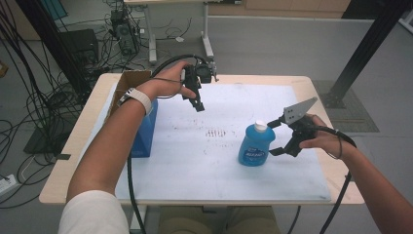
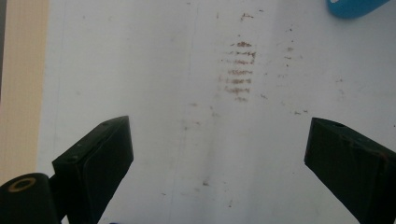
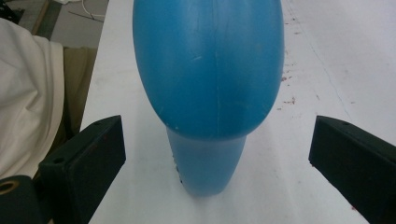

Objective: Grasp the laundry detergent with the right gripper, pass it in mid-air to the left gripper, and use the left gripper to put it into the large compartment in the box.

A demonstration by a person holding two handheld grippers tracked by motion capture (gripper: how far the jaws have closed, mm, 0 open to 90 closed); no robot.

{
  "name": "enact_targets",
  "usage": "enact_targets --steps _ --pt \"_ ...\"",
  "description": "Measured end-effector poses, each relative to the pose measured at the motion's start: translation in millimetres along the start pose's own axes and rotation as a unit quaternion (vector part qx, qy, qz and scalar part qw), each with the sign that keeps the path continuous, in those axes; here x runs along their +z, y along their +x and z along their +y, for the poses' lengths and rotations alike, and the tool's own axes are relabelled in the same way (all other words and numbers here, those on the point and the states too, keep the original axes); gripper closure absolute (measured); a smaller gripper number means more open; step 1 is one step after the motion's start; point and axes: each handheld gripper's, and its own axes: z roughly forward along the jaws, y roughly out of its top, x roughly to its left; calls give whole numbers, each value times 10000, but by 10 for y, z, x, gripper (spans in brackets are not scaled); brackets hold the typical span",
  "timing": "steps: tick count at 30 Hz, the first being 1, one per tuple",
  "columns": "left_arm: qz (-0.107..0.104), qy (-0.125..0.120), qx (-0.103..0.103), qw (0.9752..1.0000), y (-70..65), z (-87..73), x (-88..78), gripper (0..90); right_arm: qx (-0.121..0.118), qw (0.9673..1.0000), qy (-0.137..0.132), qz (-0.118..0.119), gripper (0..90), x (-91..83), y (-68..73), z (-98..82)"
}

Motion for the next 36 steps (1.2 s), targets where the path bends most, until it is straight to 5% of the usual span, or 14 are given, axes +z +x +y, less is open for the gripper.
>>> enact_targets --steps 36 --pt "-7 -5 -59 10000 -11 -1 7 85 -168 9996 -226 -8 43 36 -32 -59"
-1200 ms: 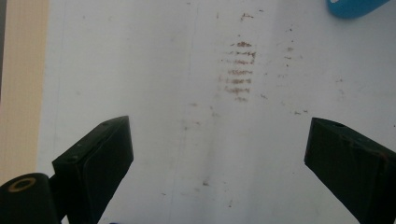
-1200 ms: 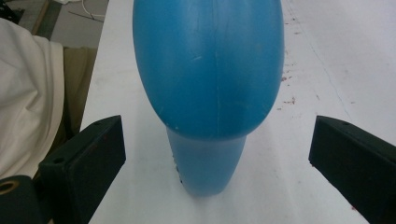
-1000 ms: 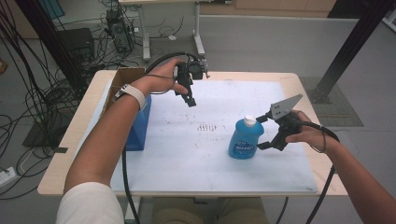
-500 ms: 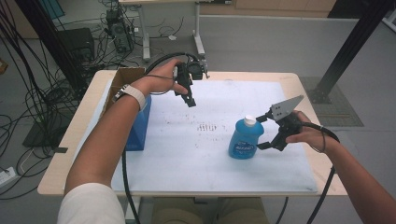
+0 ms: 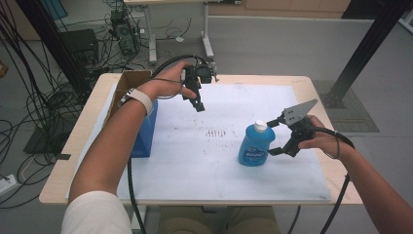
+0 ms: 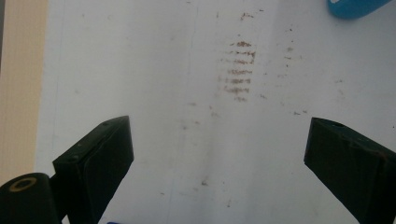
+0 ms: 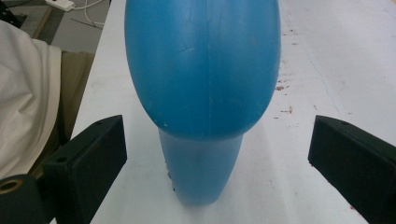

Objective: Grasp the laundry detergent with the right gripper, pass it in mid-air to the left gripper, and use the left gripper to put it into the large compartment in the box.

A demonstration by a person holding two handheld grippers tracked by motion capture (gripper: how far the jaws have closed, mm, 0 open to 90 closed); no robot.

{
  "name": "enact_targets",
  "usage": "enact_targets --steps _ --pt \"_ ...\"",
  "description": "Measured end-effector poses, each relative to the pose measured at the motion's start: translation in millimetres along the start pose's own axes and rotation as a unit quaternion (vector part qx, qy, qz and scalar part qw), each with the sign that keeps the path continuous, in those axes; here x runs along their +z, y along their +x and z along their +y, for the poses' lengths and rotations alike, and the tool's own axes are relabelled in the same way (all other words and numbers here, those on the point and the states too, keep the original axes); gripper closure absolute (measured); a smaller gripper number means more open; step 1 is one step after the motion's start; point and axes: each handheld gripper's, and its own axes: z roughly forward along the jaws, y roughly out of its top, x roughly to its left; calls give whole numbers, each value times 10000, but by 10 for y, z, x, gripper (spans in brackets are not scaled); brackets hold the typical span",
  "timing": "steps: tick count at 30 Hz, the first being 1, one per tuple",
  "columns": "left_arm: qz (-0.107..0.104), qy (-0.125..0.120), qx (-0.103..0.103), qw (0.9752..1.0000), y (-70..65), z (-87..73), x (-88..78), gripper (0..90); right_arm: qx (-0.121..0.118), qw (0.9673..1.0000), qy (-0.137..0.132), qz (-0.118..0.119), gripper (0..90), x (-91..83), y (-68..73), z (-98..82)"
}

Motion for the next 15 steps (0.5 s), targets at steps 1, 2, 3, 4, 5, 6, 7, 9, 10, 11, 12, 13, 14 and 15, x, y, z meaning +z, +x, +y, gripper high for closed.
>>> enact_targets --steps 1,2,3,4,5,6,7,9,10,11,12,13,14,15 --pt "1 -9 -23 10000 -1 -6 -1 85 -29 10000 13 3 44 2 0 3" --pt "3 9 -5 10000 1 -8 -3 85 -17 10000 15 -2 44 1 -2 3" --pt "1 9 -9 10000 1 -11 -3 85 -8 10000 21 -12 44 0 -4 3" --pt "1 9 -9 10000 1 -11 -3 85 -8 10000 21 -12 44 0 -4 3" --pt "4 13 11 10000 1 -13 -3 85 -11 10000 16 -5 44 1 -7 3" --pt "4 18 18 10000 2 -13 -3 85 -14 10000 18 -6 44 1 -5 5" --pt "-1 16 10 10000 0 -14 -1 85 -21 10000 24 3 44 1 -3 8" --pt "3 13 -1 10000 -5 -14 2 85 -32 10000 29 0 44 2 -2 10" --pt "-4 -10 -30 10000 -10 -15 5 85 -23 10000 33 -1 44 2 -1 9" --pt "-4 8 -8 10000 -7 -14 2 86 -22 10000 35 -2 44 2 0 9" --pt "1 11 1 10000 -5 -15 1 85 -14 10000 42 -2 44 2 2 9" --pt "1 11 1 10000 -5 -15 1 86 -14 10000 42 -2 44 2 2 9" --pt "-5 7 0 10000 -3 -17 -2 86 -24 10000 46 -2 44 2 4 9" --pt "-1 1 -2 10000 -3 -19 -2 86 -23 10000 39 1 44 0 4 10"
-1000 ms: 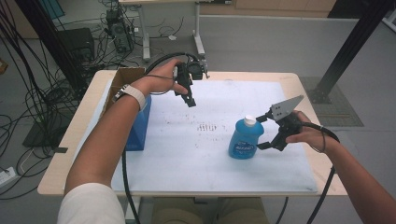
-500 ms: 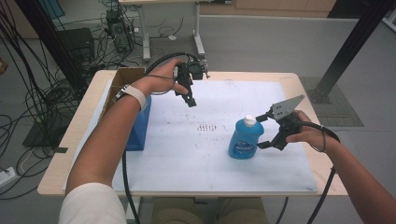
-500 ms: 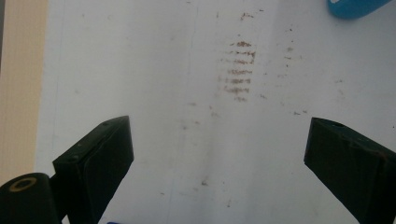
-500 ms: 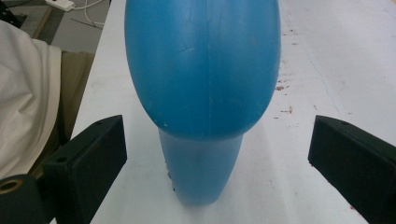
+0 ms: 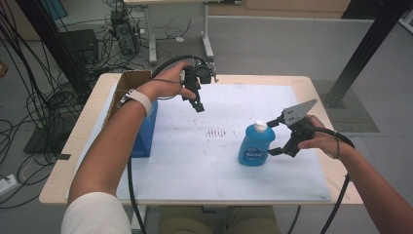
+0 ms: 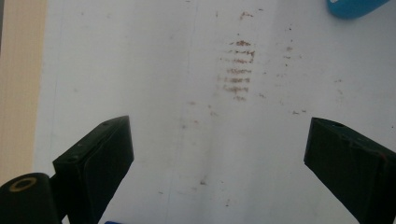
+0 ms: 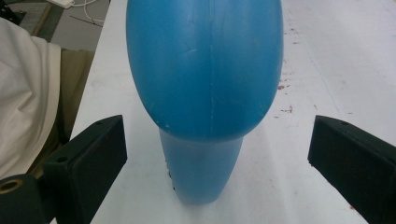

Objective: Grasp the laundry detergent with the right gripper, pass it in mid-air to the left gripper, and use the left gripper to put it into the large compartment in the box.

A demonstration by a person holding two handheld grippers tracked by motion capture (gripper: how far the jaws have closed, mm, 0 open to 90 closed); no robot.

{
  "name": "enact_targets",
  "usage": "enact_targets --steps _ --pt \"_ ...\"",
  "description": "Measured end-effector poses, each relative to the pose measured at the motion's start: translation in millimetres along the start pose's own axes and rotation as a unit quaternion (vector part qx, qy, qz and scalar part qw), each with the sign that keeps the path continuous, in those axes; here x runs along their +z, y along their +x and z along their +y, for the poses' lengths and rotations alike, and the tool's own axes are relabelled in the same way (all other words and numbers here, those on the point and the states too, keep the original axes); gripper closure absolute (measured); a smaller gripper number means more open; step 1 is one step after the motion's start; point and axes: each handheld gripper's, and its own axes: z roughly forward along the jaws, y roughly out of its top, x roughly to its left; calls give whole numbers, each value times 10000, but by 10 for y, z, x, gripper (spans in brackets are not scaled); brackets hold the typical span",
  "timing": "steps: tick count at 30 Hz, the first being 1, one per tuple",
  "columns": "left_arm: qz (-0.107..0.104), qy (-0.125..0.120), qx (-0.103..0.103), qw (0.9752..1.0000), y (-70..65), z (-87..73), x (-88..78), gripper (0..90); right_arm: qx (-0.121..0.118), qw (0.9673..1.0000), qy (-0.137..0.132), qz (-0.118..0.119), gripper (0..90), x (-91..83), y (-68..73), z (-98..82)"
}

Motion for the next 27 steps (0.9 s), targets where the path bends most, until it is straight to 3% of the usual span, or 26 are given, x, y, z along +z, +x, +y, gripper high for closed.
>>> enact_targets --steps 27 --pt "8 1 -3 10000 2 -6 -1 87 11 10000 -39 -64 43 -12 -2 11"
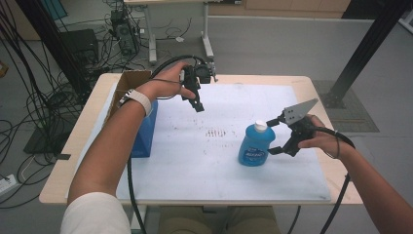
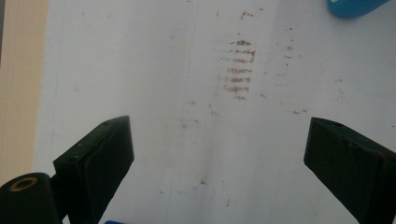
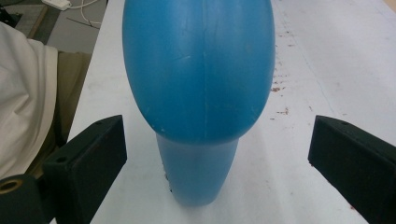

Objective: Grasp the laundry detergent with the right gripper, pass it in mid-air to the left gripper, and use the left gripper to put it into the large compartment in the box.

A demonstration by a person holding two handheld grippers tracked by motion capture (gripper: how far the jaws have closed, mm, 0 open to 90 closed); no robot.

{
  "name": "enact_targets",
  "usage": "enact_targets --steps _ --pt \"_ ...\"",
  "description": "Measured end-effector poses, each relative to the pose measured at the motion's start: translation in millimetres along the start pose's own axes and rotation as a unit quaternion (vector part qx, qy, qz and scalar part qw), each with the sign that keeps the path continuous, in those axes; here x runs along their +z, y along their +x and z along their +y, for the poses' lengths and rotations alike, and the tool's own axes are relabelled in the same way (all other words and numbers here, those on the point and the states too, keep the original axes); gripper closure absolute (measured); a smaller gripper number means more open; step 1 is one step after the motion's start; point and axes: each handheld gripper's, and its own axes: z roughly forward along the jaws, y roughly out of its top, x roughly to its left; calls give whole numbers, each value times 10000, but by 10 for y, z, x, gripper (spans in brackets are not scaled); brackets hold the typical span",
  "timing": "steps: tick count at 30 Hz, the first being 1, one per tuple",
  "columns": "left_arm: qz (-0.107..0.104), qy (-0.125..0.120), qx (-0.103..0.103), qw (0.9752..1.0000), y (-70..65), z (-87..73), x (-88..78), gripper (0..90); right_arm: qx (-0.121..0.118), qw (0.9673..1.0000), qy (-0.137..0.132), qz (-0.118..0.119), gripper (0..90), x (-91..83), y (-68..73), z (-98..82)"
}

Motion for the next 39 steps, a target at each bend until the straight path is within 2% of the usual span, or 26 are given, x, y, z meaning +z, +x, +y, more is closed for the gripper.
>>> enact_targets --steps 39 --pt "6 -14 -27 10000 4 -15 3 88 -14 10000 -30 11 43 22 2 4"
